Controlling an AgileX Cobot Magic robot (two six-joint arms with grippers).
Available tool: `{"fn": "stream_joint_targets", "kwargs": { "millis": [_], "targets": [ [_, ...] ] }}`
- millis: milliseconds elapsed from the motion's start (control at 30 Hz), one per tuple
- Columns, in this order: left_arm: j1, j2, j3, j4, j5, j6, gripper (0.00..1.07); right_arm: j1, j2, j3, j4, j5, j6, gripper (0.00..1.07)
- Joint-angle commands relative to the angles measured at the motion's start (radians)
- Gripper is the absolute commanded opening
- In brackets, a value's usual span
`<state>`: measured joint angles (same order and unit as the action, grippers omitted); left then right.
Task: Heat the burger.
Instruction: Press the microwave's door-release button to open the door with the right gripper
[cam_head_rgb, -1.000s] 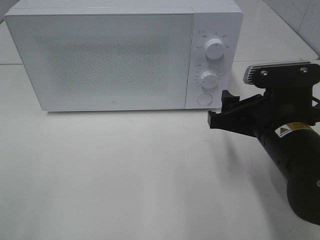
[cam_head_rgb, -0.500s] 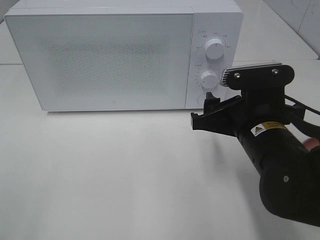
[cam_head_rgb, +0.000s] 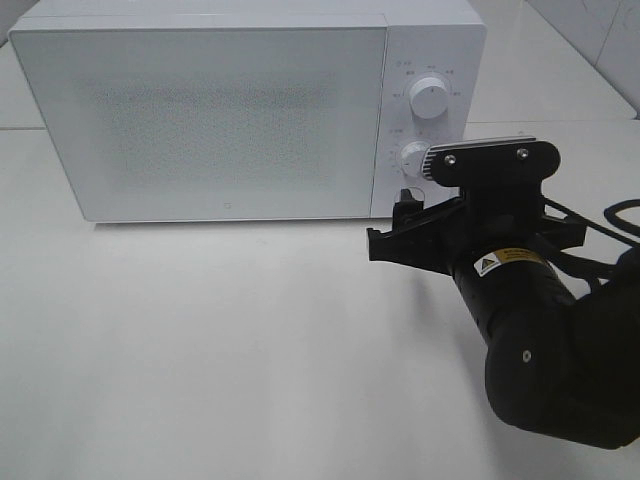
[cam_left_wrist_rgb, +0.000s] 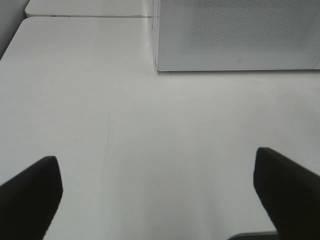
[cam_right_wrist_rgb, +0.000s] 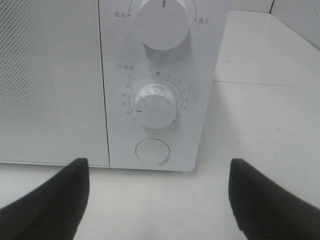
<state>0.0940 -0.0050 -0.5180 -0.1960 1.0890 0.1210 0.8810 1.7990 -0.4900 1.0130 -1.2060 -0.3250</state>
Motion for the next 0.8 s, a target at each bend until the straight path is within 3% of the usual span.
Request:
{"fn": "stream_joint_targets", "kwargs": {
  "millis": [33,100,200,233,367,433,467,700,800],
  "targets": [
    [-0.006,-0.023,0.001,-0.001,-0.016,0.0,0.96,0.003,-0.001,-0.007,0.0,-0.003,0.093,0.74],
    [-0.006,-0.023,0.001,-0.001,-0.016,0.0,0.96,0.003,-0.001,-0.007,0.0,0.001,0.155,0.73],
    [-0.006,-0.023,0.001,-0.001,-0.016,0.0,0.96,0.003,-0.001,-0.007,0.0,0.033,0.538,0.63],
    [-0.006,-0.023,0.001,-0.001,-0.016,0.0,0.96,0.003,-0.001,-0.007,0.0,0.033,0.538,0.63],
    [-0.006,-0.023,0.001,-0.001,-0.016,0.0,0.96,0.003,-0.001,-0.007,-0.002,0.118,0.926,0.48],
    [-0.006,-0.023,0.001,-0.001,-0.016,0.0,0.96,0.003,-0.001,-0.007,-0.002,0.135,0.991,0.46],
    [-0.006,-0.023,0.001,-0.001,-0.016,0.0,0.96,0.003,-0.001,-0.007,-0.002,0.165,1.136,0.38],
    [-0.006,-0.023,0.001,-0.001,-0.016,0.0,0.96,0.003,-0.001,-0.007,-0.002,0.183,1.393,0.17],
    [-0.006,-0.023,0.001,-0.001,-0.016,0.0,0.96,0.003,-0.001,-0.011,-0.002,0.203,1.445,0.01]
  ]
}}
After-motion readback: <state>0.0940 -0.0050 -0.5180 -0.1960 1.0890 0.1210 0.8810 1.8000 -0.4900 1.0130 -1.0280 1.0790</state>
